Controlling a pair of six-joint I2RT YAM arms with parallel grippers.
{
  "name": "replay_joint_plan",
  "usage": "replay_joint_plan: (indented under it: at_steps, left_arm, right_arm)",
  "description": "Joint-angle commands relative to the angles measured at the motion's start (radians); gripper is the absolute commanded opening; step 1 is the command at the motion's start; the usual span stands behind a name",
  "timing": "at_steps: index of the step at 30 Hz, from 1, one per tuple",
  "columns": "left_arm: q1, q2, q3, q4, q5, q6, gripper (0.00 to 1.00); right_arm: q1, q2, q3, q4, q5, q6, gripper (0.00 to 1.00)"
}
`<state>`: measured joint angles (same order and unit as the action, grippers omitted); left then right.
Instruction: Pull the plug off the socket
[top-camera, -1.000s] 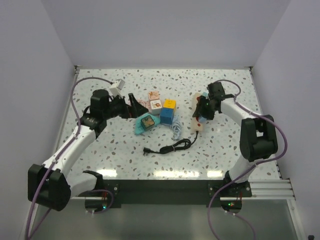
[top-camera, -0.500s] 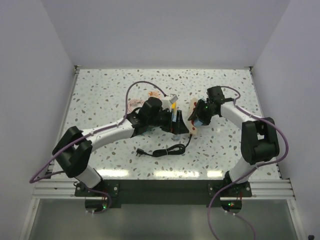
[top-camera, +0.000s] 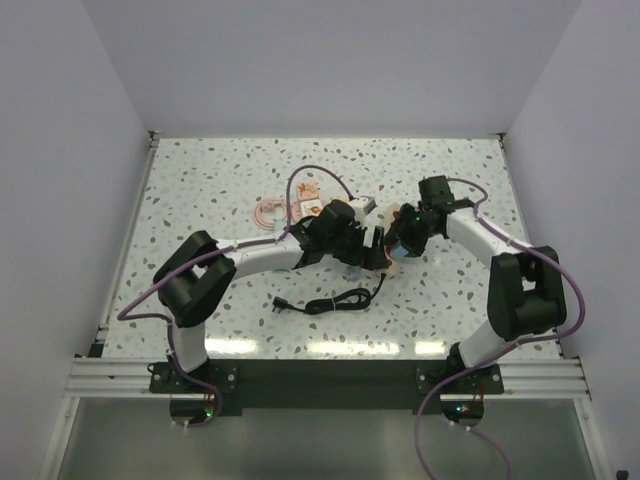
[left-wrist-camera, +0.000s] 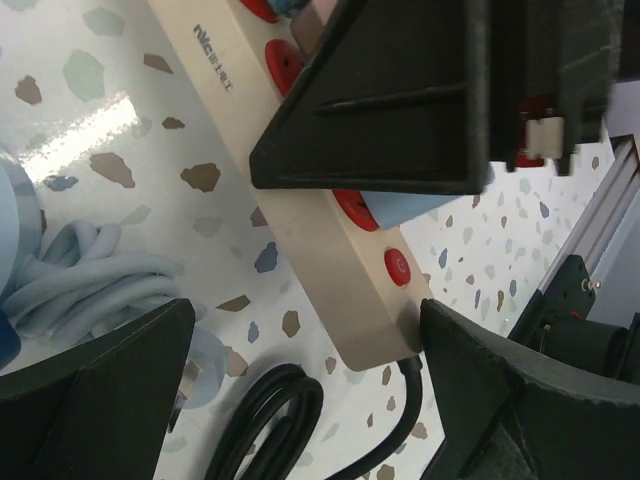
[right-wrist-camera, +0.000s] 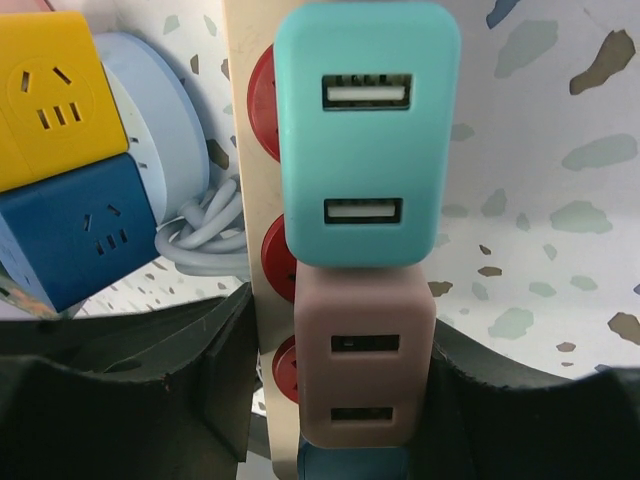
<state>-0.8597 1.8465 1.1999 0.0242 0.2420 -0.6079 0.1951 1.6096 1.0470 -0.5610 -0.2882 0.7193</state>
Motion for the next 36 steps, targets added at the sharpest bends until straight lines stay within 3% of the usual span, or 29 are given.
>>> replay_joint_plan:
  at_steps: [1, 9, 16, 23, 28, 31, 36]
  left_arm:
    - [-0.002, 0.031, 0.033, 0.013, -0.004, 0.031, 1.0]
    - [-0.007, 0.079, 0.026, 0.154, 0.105, -0.053, 1.0]
    - [-0.018, 0.138, 0.064, 0.114, 0.125, -0.101, 1.0]
    - [-0.018, 0.158, 0.069, 0.137, 0.105, -0.171, 0.81]
    - [-0.018, 0.146, 0.079, 0.194, 0.108, -0.239, 0.74]
    - [-0.019, 0.142, 0.079, 0.224, 0.099, -0.282, 0.63]
    - [-0.021, 0.131, 0.07, 0.24, 0.074, -0.303, 0.33]
  right_arm:
    - [-0.002, -0.073, 0.007, 0.027, -0.068, 0.025, 0.0]
    - [-0.003, -0.079, -0.007, 0.061, -0.065, 0.028, 0.0]
    - [-0.002, -0.12, -0.038, 0.142, -0.046, 0.043, 0.0]
    - [-0.002, -0.172, -0.059, 0.187, -0.025, 0.045, 0.0]
    - [-0.002, -0.185, -0.082, 0.179, -0.005, 0.035, 0.0]
    - [-0.002, -0.204, -0.11, 0.191, 0.017, 0.057, 0.0]
    - [-0.002, -0.237, -0.142, 0.197, 0.064, 0.101, 0.0]
